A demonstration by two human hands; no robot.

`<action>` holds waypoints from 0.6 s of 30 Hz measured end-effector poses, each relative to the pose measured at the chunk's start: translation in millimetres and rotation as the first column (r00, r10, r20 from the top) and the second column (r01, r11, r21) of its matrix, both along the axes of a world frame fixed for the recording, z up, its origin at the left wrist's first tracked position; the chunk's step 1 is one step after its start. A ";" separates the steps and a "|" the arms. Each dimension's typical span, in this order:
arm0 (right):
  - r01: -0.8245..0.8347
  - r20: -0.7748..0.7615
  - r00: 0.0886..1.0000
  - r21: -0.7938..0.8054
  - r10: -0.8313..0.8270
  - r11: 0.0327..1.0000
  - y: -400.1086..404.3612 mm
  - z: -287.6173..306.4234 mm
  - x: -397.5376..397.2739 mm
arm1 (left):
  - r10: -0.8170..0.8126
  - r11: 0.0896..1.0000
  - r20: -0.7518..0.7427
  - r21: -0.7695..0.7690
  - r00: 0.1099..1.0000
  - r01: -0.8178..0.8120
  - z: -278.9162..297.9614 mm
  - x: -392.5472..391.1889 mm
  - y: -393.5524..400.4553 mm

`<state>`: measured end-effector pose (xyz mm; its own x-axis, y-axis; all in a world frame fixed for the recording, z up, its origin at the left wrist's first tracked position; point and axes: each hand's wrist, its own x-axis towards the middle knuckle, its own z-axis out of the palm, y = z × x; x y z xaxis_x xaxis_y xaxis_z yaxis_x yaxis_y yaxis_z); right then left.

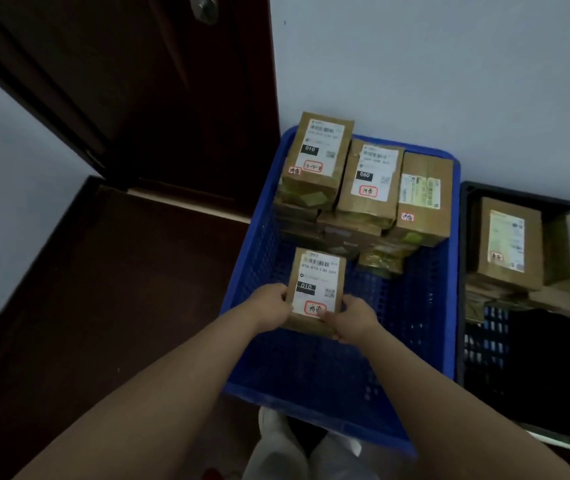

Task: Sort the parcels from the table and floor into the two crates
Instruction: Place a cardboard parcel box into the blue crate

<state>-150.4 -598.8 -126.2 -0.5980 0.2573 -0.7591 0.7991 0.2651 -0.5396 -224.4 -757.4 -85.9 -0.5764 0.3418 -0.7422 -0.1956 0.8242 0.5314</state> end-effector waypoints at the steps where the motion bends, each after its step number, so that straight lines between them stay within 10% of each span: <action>1: 0.019 -0.009 1.000 0.013 -0.019 1.000 -2.2 -12.5 -4.5 | 0.001 1.000 0.003 0.007 1.000 -0.001 -11.5 -5.1 0.1; 18: -0.042 -0.043 0.998 -0.082 0.039 0.996 -27.1 -222.8 -74.9 | 0.050 0.989 -0.041 -0.140 0.998 -0.055 -239.5 -57.8 11.0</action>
